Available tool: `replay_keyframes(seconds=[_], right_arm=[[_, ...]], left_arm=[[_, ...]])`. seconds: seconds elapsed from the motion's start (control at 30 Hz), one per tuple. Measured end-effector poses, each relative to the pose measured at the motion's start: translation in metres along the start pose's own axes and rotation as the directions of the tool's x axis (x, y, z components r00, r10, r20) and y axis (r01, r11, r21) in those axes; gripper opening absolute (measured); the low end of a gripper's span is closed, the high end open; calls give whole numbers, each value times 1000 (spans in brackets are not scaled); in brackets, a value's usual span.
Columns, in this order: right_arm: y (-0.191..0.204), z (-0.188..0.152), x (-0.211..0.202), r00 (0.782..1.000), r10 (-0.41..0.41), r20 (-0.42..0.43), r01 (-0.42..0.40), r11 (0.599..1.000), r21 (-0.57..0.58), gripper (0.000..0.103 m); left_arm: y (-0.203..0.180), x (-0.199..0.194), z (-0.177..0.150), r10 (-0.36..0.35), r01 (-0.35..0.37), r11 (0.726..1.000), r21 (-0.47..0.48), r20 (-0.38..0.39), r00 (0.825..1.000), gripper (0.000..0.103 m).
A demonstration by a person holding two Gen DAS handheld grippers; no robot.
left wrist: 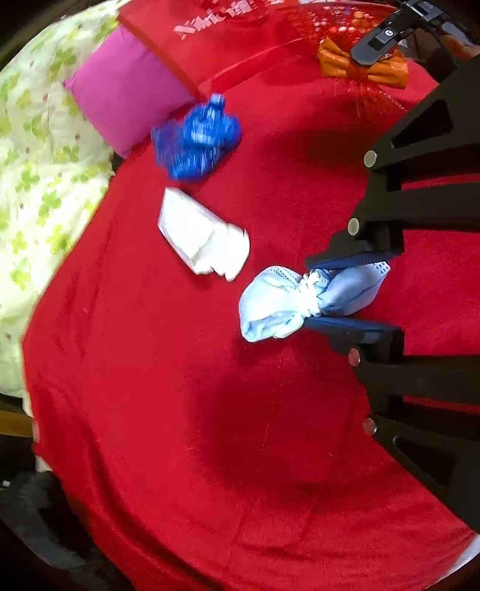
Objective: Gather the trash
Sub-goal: 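Grasp the white tissue with the left gripper while the right grasps the orange wrapper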
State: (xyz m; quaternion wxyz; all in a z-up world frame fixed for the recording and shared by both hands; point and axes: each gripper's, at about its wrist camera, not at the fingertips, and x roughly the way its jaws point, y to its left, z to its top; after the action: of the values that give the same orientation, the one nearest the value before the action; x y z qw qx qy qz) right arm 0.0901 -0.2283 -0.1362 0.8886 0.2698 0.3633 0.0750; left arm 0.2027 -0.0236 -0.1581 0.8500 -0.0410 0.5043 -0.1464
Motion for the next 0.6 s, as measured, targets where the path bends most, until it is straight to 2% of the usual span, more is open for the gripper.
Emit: replay_keyframes(seconds=[0.2,0.4,0.6], right_arm=[[15,-6,-51,995,33,95,-29,999,-45,34],[27,-8,-111,978,65,197,-49,995,-88,34],[35,-13,-164,956,83,280,-47,990,-131,34]], left_arm=[[-39,-72,-18,42,-56,993,105,137,990,26],[-75,-138,-38,79,-140,970,200,287,955,26],[-110,-175,-50,66,-174,949,264,374,925,26]])
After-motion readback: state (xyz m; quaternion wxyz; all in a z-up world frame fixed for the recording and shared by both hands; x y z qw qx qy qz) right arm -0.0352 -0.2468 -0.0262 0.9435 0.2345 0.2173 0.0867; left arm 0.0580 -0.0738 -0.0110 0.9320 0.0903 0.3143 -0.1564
